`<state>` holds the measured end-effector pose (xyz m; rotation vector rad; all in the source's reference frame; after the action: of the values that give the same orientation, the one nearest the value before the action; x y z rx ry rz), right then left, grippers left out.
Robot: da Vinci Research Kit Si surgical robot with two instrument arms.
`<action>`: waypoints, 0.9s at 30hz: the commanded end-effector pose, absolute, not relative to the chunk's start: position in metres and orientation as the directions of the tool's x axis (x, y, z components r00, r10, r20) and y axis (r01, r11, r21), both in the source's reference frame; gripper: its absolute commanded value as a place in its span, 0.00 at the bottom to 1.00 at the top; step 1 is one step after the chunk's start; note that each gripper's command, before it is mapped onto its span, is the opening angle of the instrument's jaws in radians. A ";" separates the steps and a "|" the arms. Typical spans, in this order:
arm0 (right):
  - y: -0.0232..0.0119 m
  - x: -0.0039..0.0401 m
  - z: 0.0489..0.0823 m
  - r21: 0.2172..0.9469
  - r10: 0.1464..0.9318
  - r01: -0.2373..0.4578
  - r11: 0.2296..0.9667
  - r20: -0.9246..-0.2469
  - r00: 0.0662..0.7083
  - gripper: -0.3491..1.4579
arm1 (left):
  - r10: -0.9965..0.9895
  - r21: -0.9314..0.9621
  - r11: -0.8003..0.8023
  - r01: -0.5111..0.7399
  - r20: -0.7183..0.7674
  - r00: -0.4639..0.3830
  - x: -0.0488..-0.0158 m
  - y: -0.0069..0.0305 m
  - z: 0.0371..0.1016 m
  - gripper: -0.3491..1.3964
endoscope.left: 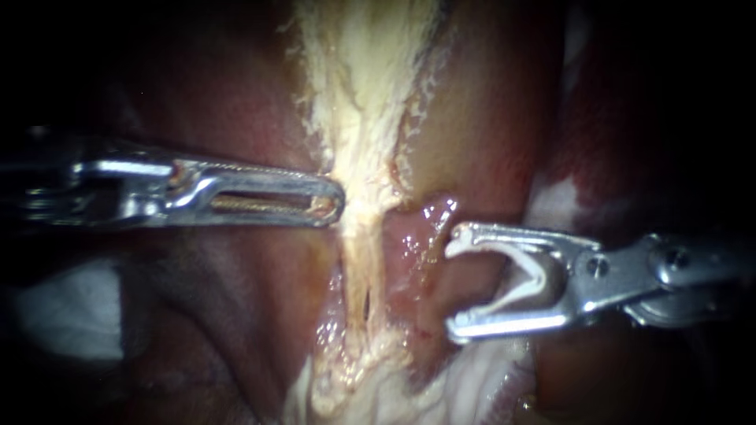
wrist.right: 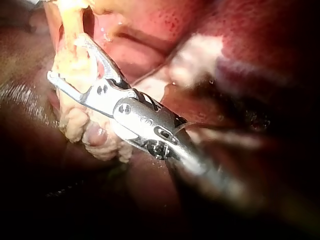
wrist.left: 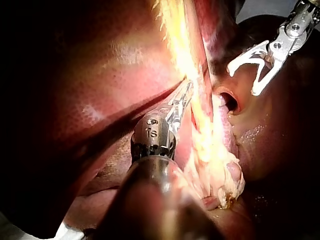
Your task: Clipping first clip left tube
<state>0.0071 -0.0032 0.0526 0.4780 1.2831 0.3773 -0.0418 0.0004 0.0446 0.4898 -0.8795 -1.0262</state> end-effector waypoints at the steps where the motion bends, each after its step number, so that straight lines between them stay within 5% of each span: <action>1: -0.0037 0.0078 0.0532 0.540 0.522 0.004 0.841 -0.814 0.255 0.52 | -0.889 0.713 0.456 0.533 0.396 0.232 -0.0414 0.0004 0.0441 0.00; 9: -0.0063 0.0120 0.0569 0.572 0.543 0.029 0.819 -0.792 0.278 0.52 | -0.890 0.705 0.452 0.547 0.395 0.227 -0.0392 0.0003 0.0416 0.00; 27: -0.0078 0.0163 0.0608 0.608 0.571 0.049 0.792 -0.767 0.294 0.52 | -0.892 0.701 0.447 0.556 0.392 0.224 -0.0395 -0.0006 0.0402 0.00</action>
<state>0.0164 -0.0077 0.0609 0.5929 1.2392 0.3763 -0.0395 -0.0006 0.0401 0.4645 -0.8649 -1.0499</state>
